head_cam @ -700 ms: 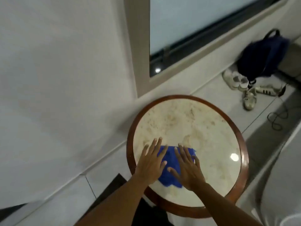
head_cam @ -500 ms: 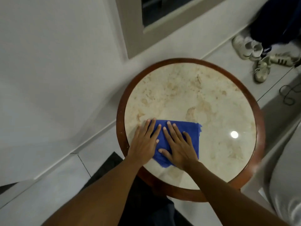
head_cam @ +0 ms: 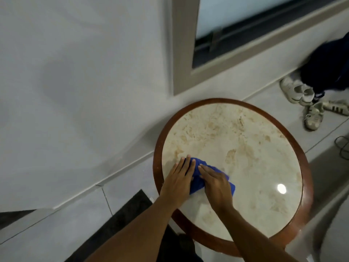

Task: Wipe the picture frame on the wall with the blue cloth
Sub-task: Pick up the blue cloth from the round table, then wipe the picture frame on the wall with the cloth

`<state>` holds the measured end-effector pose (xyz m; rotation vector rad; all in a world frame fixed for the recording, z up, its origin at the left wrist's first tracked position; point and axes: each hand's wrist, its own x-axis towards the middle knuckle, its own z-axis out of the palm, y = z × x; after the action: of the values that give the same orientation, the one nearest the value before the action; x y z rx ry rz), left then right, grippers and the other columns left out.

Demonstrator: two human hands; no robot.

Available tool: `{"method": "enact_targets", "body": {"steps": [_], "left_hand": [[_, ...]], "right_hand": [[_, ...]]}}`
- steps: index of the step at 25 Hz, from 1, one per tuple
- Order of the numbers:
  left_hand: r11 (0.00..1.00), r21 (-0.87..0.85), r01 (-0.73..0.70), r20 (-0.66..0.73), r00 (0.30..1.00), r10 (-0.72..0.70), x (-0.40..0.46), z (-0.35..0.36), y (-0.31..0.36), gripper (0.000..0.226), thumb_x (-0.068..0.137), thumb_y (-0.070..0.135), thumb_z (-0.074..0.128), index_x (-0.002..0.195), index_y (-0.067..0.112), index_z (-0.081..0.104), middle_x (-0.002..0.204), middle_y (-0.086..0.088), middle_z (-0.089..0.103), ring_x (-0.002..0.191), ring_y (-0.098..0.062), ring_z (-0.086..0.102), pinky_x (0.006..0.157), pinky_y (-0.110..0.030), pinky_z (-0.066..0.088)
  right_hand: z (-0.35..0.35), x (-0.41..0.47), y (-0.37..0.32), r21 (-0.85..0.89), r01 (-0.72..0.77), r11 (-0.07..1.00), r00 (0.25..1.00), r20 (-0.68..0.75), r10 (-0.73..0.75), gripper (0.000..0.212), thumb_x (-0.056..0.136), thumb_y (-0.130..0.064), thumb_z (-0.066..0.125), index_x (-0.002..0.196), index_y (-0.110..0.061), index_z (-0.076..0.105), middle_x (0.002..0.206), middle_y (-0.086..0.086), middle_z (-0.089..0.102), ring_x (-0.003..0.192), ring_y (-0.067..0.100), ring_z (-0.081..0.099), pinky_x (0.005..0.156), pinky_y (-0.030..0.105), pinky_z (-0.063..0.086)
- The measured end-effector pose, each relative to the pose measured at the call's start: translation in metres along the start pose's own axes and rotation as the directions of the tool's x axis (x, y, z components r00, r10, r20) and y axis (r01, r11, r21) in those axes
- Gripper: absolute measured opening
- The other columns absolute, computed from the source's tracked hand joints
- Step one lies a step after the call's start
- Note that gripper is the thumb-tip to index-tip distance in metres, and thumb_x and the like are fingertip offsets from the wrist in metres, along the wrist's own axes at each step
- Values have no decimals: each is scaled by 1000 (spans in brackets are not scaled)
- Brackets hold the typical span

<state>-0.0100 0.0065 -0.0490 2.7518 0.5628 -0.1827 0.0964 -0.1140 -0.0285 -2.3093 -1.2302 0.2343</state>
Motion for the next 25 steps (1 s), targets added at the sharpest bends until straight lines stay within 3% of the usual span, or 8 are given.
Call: {"method": "enact_targets", "body": {"steps": [3, 6, 8, 10, 14, 19, 22, 25], "left_hand": [[997, -75, -12, -146, 989, 1, -44, -100, 1, 61, 106, 42, 7, 159, 11, 13, 167, -14, 10, 153, -35, 15, 124, -43, 17], [999, -24, 24, -277, 960, -30, -94, -248, -5, 57, 107, 37, 20, 158, 15, 8, 167, -12, 5, 153, -31, 20, 122, -43, 29], [996, 90, 8, -413, 910, 30, -114, -337, -14, 57, 105, 33, 32, 156, 7, 24, 164, -16, 21, 147, -30, 37, 111, -39, 45], [982, 180, 49, -536, 843, 56, -147, -439, -24, 55, 104, 32, 38, 152, 3, 37, 160, -18, 32, 141, -29, 46, 102, -36, 52], [948, 289, 135, -760, 635, 141, -234, -611, -41, 53, 109, 32, 25, 155, 5, 26, 164, -15, 26, 148, -27, 34, 112, -38, 44], [841, 497, 212, -762, 571, 306, -352, -758, -76, 54, 104, 16, 40, 154, -1, 26, 164, -19, 21, 154, -32, 19, 124, -43, 24], [710, 635, 304, -730, 537, 423, -400, -820, -109, 57, 102, 17, 41, 154, -1, 27, 164, -20, 23, 153, -34, 20, 125, -41, 19], [626, 611, 484, -786, 461, 411, -436, -873, -152, 63, 105, 39, 33, 161, 16, 12, 169, -12, 10, 156, -28, 9, 126, -41, 14]], "right_hand": [[-62, 5, -74, 48, 97, 994, 992, -83, -93, 50, 75, 9, 75, 119, -12, 68, 110, 6, 73, 98, 20, 70, 83, 37, 57], [-158, 45, -181, 58, 295, 954, 949, -130, -286, 49, 73, 4, 78, 120, -4, 66, 122, 14, 67, 112, 23, 64, 99, 32, 48], [-211, 76, -250, 0, 379, 925, 917, -133, -376, 35, 91, -12, 59, 124, -1, 62, 132, 16, 59, 121, 19, 58, 103, 25, 39], [-265, 103, -328, 89, 544, 834, 793, -380, -477, 41, 100, -29, 43, 108, -2, 72, 118, 11, 68, 109, 18, 66, 91, 22, 47], [-349, 131, -488, 199, 786, 585, 538, -687, -488, 50, 97, -46, 45, 104, -5, 74, 114, 4, 70, 109, 10, 59, 98, 9, 39], [-397, 124, -659, 202, 903, 379, 385, -773, -505, 48, 87, -34, 55, 131, -16, 50, 135, 3, 55, 115, 16, 54, 102, 15, 34], [-403, 126, -740, 170, 929, 329, 315, -832, -457, 49, 84, -15, 64, 132, -10, 54, 135, 7, 55, 115, 23, 55, 100, 23, 40], [-415, 138, -813, 75, 921, 381, 240, -881, -407, 50, 83, -7, 62, 133, -5, 55, 140, 10, 51, 117, 21, 50, 102, 19, 34]]}}
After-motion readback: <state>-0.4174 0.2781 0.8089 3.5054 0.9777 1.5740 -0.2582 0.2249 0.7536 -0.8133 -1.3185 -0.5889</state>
